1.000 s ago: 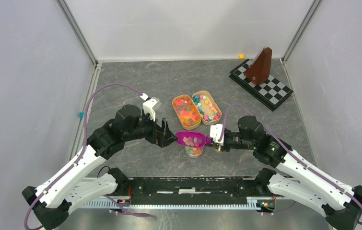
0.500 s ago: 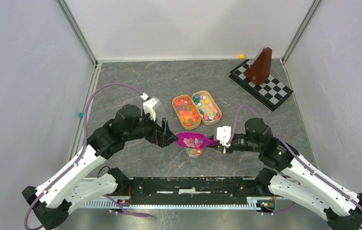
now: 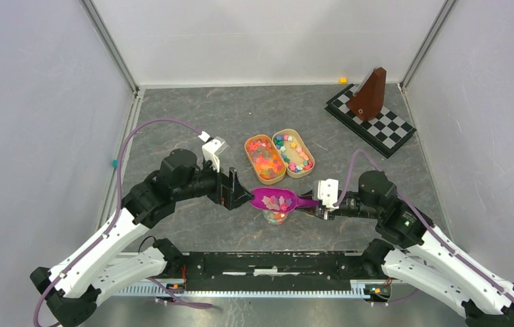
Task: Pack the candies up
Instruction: Scoop the fake candies from the storage box, then place the fake candies in the packing bottle.
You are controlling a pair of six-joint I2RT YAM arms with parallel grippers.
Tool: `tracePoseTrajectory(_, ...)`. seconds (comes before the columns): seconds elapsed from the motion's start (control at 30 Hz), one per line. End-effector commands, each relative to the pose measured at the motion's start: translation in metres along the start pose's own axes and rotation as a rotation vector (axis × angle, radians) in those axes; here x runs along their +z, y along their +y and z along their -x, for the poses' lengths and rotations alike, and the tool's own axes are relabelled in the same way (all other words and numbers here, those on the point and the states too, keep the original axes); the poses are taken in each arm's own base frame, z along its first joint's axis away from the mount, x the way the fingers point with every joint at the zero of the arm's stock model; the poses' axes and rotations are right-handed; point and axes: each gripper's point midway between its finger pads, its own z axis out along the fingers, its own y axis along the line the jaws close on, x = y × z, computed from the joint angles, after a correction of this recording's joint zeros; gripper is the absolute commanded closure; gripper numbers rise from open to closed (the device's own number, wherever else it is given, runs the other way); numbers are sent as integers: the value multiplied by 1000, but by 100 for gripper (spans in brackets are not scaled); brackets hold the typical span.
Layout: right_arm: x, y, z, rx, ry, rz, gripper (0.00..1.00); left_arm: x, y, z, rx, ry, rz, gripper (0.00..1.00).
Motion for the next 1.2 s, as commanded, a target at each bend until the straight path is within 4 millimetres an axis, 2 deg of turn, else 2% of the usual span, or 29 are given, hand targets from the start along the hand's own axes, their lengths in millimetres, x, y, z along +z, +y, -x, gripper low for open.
tracePoseTrajectory(0.0,-11,-12,57,-79,-160,-41,100,2,4,-3,-14,12,16,0)
tracePoseTrajectory(0.1,-10,-13,46,-68,-106,-47,100,1,2,-2,-13,11,12,0)
tracePoseTrajectory(0.37,-12,-18,0,-42,121,-59,100,-7,4,8,-12,-36,42,0)
tracePoseTrajectory(0.7,-27,-23,-41,-21,385,-65,100,-24,15,12,3,-90,124,0)
tracePoseTrajectory(0.97,-38,-23,-61,-4,545,-63,100,-39,28,12,-2,-160,191,0)
tracePoseTrajectory(1.17,-40,-18,-73,-18,675,-55,100,-45,38,3,9,-186,227,0)
